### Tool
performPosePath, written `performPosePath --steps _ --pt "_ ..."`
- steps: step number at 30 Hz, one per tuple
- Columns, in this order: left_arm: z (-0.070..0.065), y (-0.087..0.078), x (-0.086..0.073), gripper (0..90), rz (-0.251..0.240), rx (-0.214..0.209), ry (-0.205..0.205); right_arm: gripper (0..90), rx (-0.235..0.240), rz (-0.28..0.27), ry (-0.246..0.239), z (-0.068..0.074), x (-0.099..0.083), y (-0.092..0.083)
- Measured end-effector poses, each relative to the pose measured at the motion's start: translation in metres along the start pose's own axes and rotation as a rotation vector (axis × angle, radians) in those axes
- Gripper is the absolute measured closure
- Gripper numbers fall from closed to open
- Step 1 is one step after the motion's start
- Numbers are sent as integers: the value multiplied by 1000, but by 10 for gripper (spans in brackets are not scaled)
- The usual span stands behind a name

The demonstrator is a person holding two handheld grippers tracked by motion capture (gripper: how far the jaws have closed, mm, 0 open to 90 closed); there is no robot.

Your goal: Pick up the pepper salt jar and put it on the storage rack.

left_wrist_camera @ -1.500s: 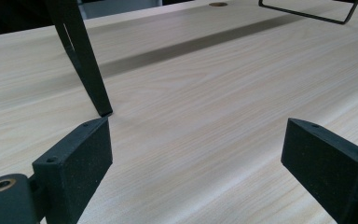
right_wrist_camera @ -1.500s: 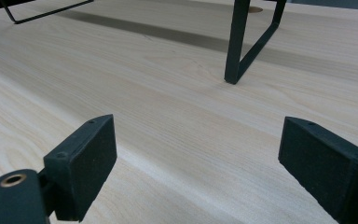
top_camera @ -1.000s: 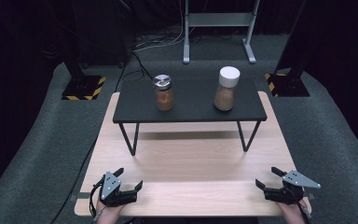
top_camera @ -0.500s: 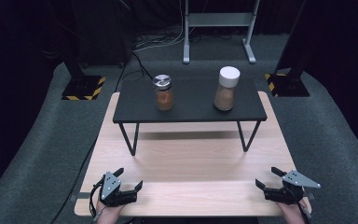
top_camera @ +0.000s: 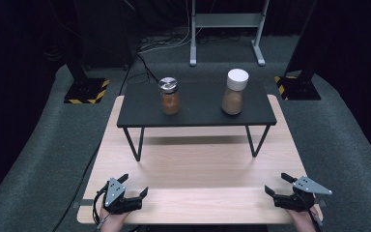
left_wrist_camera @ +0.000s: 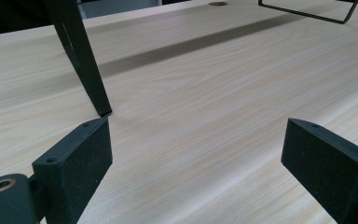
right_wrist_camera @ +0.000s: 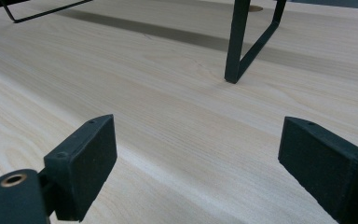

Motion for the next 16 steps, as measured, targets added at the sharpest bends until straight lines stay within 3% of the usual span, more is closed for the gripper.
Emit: performPosePath --steps 16 --pt "1 0 0 83 4 -2 -2 103 1 1 2 0 0 0"
Point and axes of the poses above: each handheld gripper's, and its own axes: y roughly forward along the jaws, x roughly out of its top, z roughly to its left, the point moved 6 cm from there along y, roughly forward along the jaws, and after that the axes turned 3 degrees about y, right-handed, at the moved point
